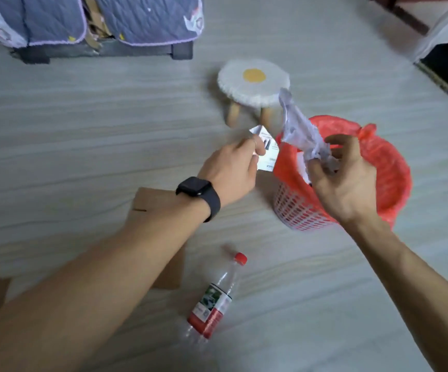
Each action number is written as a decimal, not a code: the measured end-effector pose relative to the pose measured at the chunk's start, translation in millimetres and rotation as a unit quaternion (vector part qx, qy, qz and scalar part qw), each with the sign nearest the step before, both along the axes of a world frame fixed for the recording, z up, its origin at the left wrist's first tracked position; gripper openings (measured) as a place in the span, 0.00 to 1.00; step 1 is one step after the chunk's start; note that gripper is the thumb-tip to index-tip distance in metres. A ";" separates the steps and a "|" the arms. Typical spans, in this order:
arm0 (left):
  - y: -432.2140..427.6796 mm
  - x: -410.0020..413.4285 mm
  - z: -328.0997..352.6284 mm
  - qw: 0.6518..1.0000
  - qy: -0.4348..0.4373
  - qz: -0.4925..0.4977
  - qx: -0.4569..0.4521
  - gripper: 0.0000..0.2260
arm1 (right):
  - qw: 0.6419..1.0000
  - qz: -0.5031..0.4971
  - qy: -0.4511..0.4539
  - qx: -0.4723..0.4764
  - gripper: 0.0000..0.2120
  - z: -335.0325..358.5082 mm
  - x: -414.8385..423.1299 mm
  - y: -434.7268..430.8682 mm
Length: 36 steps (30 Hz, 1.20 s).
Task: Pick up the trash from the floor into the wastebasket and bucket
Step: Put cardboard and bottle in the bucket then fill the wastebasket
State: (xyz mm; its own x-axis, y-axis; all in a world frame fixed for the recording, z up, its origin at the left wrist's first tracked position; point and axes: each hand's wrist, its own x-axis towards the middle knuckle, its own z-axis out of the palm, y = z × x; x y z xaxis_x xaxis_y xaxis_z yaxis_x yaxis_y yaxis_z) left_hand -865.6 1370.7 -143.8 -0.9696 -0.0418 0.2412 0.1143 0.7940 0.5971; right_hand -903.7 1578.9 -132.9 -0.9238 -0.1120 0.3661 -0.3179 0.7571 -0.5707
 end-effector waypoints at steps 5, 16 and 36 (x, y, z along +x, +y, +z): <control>99.1 -36.7 0.0 0.998 -0.056 -0.027 -0.032 0.15 | 0.994 -0.089 -0.061 0.033 0.13 -19.5 -24.4 64.1; 117.6 -46.1 -36.5 0.983 -0.082 -0.103 -0.126 0.13 | 0.983 -0.106 -0.032 0.145 0.25 -42.6 -26.1 85.8; -240.1 402.4 -142.4 0.862 -0.303 0.401 0.065 0.11 | 0.691 0.613 -0.012 0.383 0.21 -107.1 214.0 -331.3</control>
